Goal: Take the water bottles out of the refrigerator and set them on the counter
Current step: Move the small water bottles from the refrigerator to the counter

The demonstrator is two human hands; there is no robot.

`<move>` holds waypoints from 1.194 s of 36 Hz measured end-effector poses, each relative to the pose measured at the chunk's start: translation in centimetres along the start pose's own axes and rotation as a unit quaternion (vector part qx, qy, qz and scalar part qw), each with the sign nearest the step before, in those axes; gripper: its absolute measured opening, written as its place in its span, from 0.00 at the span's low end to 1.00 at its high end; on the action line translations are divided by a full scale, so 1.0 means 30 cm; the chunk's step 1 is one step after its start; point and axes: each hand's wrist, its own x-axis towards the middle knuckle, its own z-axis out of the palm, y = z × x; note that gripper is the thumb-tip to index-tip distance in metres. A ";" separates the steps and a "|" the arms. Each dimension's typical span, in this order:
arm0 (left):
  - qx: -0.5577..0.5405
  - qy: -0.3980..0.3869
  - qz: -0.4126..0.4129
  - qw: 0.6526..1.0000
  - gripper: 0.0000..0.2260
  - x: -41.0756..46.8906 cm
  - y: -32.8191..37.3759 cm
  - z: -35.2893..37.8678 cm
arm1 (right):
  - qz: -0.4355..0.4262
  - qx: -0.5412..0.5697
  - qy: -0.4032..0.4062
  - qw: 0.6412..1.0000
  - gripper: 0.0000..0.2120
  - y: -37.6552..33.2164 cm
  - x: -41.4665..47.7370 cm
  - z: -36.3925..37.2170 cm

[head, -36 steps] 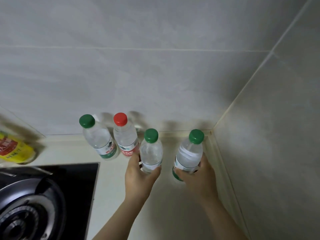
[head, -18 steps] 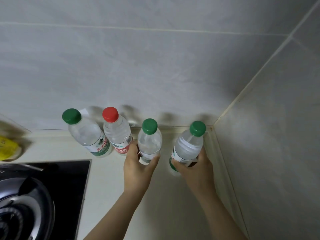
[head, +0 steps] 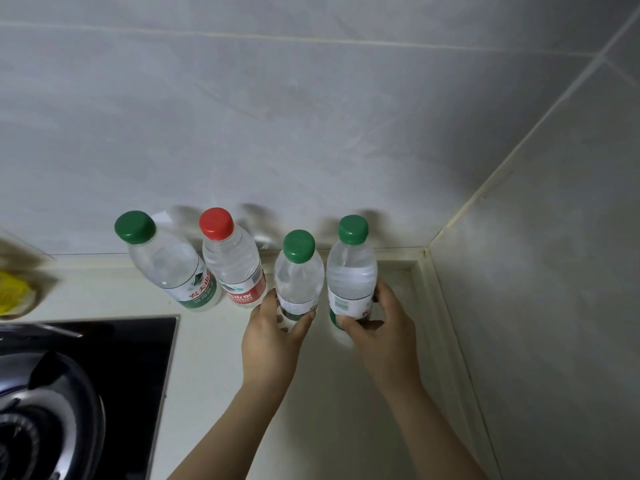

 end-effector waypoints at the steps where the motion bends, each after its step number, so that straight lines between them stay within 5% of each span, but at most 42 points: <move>1: -0.001 0.002 0.000 1.000 0.19 0.002 0.002 0.001 | -0.002 0.001 0.000 1.000 0.29 0.003 0.008 0.004; 14: -0.054 0.029 0.008 0.998 0.15 0.047 0.022 0.008 | -0.020 0.038 0.030 0.999 0.23 -0.004 0.076 0.036; 43: -0.030 0.035 -0.007 0.999 0.17 0.057 0.035 0.014 | -0.039 0.081 0.033 0.995 0.27 -0.015 0.113 0.087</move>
